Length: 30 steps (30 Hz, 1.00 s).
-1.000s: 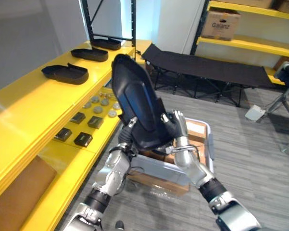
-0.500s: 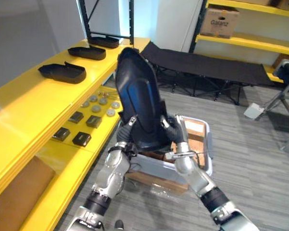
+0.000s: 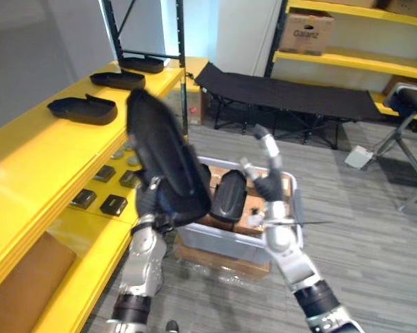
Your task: Walk over and take plastic housings, then place them on the shelf
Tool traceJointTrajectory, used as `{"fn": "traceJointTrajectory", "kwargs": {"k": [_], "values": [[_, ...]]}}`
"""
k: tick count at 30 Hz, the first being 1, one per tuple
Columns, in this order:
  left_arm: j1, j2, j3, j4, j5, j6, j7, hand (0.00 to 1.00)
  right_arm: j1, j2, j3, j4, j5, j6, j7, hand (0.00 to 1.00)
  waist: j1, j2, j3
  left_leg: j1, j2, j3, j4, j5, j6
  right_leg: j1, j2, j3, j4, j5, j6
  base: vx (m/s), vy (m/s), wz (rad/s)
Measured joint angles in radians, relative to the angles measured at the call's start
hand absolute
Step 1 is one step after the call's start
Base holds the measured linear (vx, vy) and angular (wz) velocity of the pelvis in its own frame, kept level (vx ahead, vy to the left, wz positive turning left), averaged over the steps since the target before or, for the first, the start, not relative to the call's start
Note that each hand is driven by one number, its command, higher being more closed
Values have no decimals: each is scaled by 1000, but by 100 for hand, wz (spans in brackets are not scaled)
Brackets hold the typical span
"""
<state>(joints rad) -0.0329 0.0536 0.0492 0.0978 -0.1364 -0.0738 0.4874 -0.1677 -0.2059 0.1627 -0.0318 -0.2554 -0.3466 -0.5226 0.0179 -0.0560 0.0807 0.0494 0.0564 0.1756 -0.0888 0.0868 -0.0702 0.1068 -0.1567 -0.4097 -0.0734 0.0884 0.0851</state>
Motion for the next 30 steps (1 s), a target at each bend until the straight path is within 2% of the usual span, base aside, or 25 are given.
{"fn": "traceJointTrajectory", "kwargs": {"k": [2,6,8,9,11,13,15,18,21,24,26,30], "values": [[28,0,20,-49,45,-8,40,100,53,-12,-20,0,44,6,10,0,0,2,-1,-1,0,0,0,-2,-1,0,0,0,-2,0,0,0,0,0],[76,-7,30,-164,107,-64,84,100,163,-11,-95,0,108,29,30,0,-1,19,-12,-6,0,1,0,-5,0,-3,-2,0,-6,0,0,8,3,0],[103,-29,58,-226,117,-136,88,100,217,-8,-173,5,171,49,49,0,-4,35,-21,-6,1,4,0,-6,1,-4,-2,1,-8,-1,1,40,10,-3],[113,-30,63,-239,117,-157,88,100,230,-4,-189,7,189,50,55,0,-6,39,-24,-6,2,6,0,-6,1,-5,-1,2,-8,-1,1,39,8,-7],[153,-33,84,-296,113,-233,82,100,275,20,-233,32,275,51,100,0,-9,46,-28,-2,5,18,0,-7,-1,-8,1,11,-11,-3,0,31,6,-14],[190,-47,98,-341,102,-279,67,100,319,54,-256,82,296,65,131,0,-9,49,-30,1,9,26,0,-10,-5,-10,2,20,-11,-4,-1,27,3,-13],[215,-64,98,-364,88,-298,41,100,350,85,-266,120,332,71,141,0,-9,49,-30,0,9,28,0,-10,-5,-12,2,22,-10,-4,-1,10,-1,-4],[273,-72,96,-393,50,-302,-4,100,388,143,-288,167,415,67,169,0,-12,49,-30,-1,9,28,0,-12,-5,-13,1,23,-10,-5,2,0,0,0],[319,-71,113,-396,27,-303,-32,100,392,151,-291,167,480,43,249,0,-10,47,-32,-3,3,27,0,-17,-5,-14,0,22,-15,-7,5,0,0,0],[352,-70,164,-434,30,-303,-37,100,371,150,-259,168,515,41,330,0,-1,35,-37,-18,0,17,0,-18,-5,-20,-3,2,-15,-7,5,3,13,8],[358,-69,196,-449,32,-302,-35,100,348,150,-232,177,532,41,364,0,8,30,-37,-23,-3,-4,0,-17,-4,-19,-9,-10,-15,-9,7,7,19,25],[387,-71,270,-515,58,-301,-29,100,277,148,-129,184,557,41,442,0,60,29,-39,-71,-23,-92,0,0,3,-10,-20,-107,-6,-16,17,22,17,61]]}}
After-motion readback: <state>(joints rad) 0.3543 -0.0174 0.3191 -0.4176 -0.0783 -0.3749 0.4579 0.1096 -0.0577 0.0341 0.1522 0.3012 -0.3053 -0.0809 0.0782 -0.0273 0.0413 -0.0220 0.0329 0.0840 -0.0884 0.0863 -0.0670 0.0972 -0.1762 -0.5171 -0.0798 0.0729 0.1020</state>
